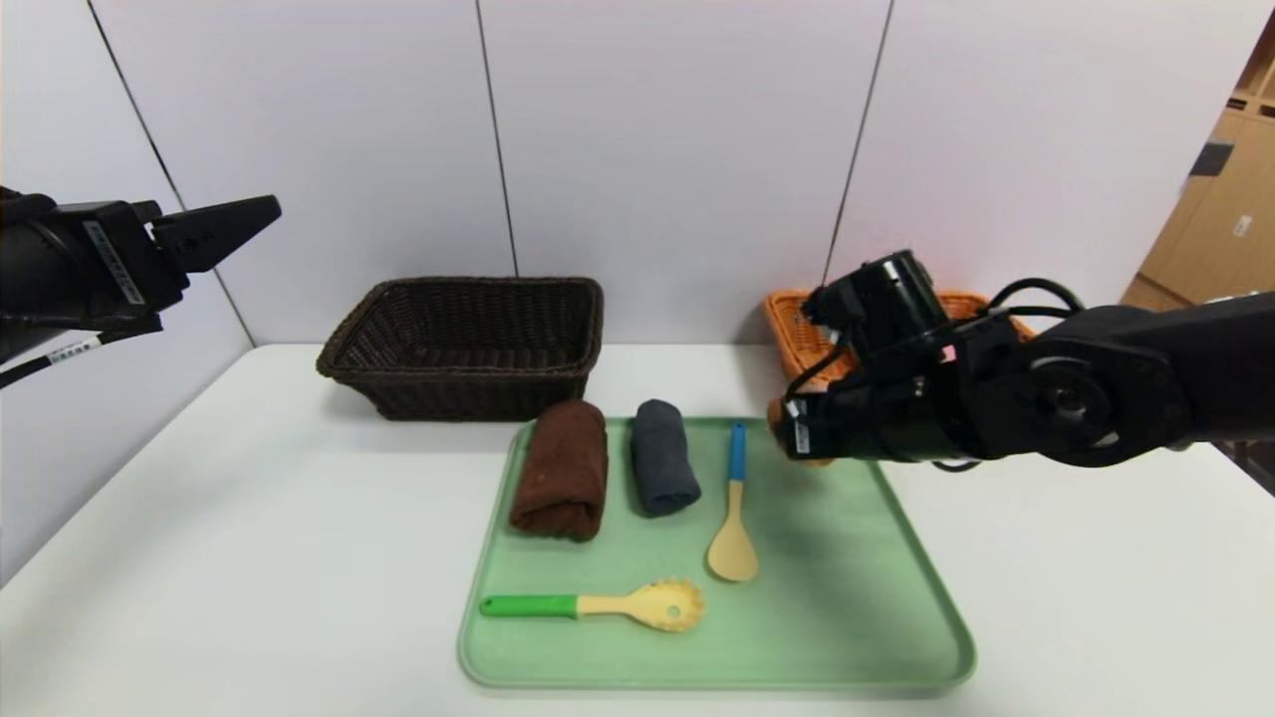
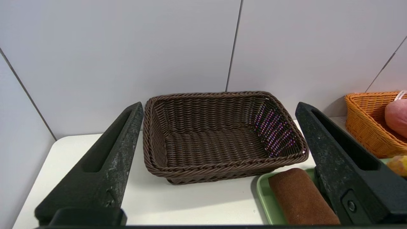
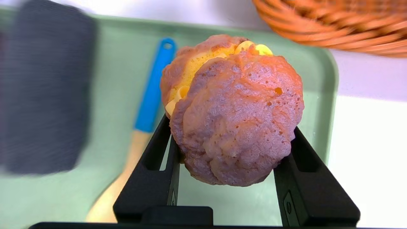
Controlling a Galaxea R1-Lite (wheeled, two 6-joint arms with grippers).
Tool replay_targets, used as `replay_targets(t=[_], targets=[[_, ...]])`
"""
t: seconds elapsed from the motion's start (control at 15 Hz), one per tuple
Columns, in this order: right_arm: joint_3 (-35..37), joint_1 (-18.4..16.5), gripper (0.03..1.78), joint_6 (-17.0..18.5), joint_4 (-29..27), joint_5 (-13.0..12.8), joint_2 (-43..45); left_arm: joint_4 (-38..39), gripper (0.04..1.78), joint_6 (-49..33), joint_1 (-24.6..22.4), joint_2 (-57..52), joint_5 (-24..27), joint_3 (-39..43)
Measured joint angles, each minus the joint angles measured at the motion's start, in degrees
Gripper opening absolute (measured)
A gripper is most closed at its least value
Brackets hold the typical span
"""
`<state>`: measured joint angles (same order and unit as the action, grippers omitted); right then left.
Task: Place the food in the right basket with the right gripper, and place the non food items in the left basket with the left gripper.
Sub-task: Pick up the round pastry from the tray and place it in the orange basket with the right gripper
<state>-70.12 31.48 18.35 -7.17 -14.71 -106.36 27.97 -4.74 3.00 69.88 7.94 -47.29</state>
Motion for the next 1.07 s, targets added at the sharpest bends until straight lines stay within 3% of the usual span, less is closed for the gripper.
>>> replay_targets(t=[0.13, 0.27, 0.47, 0.53, 0.73, 1.07], targets=[[0.39, 1.43, 0.81, -0.82, -0.16, -0.27, 4.96, 0.00, 1.69, 0.04, 0.00, -0.01, 0.00, 0.00], [0.52, 2.01, 0.81, -4.79, 0.95, -0.91, 10.31, 0.06, 1.69, -0.05, 0.00, -0.01, 0.02, 0.00], [0.94, -3.17, 0.81, -15.81, 11.15, -1.95, 14.21, 0.06, 1.69, -0.11, 0.00, 0.11, 0.11, -0.06], [0.94, -5.19, 0.81, -17.82, 15.52, -1.96, 13.90, 0.09, 1.69, -0.11, 0.02, 0.22, 0.16, -0.09], [0.66, -11.01, 0.81, -18.98, 24.94, -1.95, 9.56, 0.21, 1.69, -0.18, 0.06, 0.73, 0.13, -0.09], [-5.60, -13.53, 0.81, -18.55, 22.16, -1.88, -2.18, 0.32, 1.69, -0.27, 0.06, 1.73, 0.02, -0.10]])
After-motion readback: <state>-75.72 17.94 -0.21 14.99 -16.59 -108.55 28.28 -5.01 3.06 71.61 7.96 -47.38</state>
